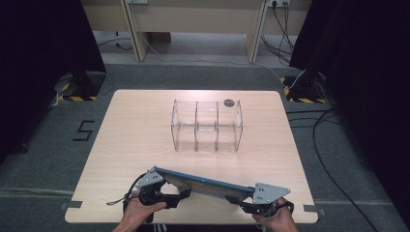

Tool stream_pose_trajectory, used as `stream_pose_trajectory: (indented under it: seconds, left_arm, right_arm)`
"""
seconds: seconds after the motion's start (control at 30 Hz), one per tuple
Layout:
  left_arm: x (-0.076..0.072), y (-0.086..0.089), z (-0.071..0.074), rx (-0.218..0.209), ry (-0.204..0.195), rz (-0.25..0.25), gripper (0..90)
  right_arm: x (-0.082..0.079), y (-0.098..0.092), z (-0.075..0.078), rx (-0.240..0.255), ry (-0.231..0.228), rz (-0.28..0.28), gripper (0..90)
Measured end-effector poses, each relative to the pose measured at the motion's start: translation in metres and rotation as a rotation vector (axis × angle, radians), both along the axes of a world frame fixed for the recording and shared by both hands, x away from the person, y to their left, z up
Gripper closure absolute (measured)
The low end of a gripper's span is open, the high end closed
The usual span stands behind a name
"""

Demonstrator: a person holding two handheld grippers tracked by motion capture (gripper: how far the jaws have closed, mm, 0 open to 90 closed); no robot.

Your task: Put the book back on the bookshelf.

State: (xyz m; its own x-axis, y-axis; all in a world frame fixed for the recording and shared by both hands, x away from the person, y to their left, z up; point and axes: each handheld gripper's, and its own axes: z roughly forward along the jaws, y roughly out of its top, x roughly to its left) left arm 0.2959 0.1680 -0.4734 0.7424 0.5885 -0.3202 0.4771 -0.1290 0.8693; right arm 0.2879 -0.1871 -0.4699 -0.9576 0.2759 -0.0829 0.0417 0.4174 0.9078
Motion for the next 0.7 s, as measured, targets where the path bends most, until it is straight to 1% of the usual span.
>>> stream_pose_trajectory:
  seconds: [0.07, 0.1, 0.17, 0.23, 0.3, 0.4, 0.47, 0.5, 0.57, 0.6, 0.63, 0.67, 0.7]
  left_arm:
    - [0.0004, 0.0016, -0.0005, -0.009, 0.004, 0.013, 27.0]
    - [0.0005, 0.0020, -0.0006, -0.004, 0.001, 0.013, 26.9]
    - [0.0010, 0.0027, -0.0009, -0.001, -0.001, 0.020, 27.2]
    - [0.0019, 0.0032, -0.0013, 0.005, -0.002, 0.026, 27.3]
    - [0.0023, 0.0032, -0.0019, 0.007, -0.008, 0.036, 27.3]
    - [0.0029, 0.0032, -0.0023, 0.009, -0.014, 0.021, 27.2]
    - [0.0023, 0.0029, -0.0033, 0.007, -0.005, 0.021, 28.2]
    - [0.0018, 0.0019, -0.0034, 0.018, -0.007, 0.029, 28.0]
    - [0.0019, 0.0001, -0.0027, 0.034, -0.015, 0.042, 27.0]
    - [0.0025, 0.0001, -0.0028, 0.031, -0.016, 0.049, 26.9]
    - [0.0025, 0.0001, -0.0028, 0.031, -0.016, 0.049, 27.1]
    - [0.0036, 0.0015, -0.0040, 0.010, -0.012, 0.056, 27.9]
    - [0.0040, 0.0023, -0.0043, 0.004, -0.009, 0.056, 28.7]
  right_arm:
    - [0.0004, -0.0006, -0.0006, 0.015, 0.023, -0.008, 80.9]
    - [0.0002, -0.0009, -0.0003, 0.015, 0.024, -0.010, 81.3]
    - [0.0005, -0.0015, 0.0001, 0.031, 0.040, -0.016, 82.0]
    - [-0.0002, -0.0015, 0.0003, 0.030, 0.042, -0.018, 82.9]
    - [0.0000, -0.0017, -0.0005, 0.054, 0.072, -0.037, 83.0]
    - [-0.0018, -0.0011, 0.0002, 0.045, 0.043, -0.040, 82.7]
    - [-0.0021, -0.0009, 0.0003, 0.028, 0.019, -0.035, 82.5]
    - [-0.0024, -0.0005, 0.0002, 0.027, 0.019, -0.037, 82.2]
    - [-0.0026, 0.0015, 0.0001, 0.036, 0.035, -0.041, 82.3]
    - [-0.0026, 0.0023, -0.0002, 0.042, 0.040, -0.046, 82.4]
    - [-0.0026, 0.0028, -0.0006, 0.053, 0.054, -0.048, 82.6]
    - [-0.0024, 0.0027, -0.0008, 0.056, 0.051, -0.049, 82.7]
    - [-0.0022, 0.0025, -0.0009, 0.056, 0.050, -0.051, 82.7]
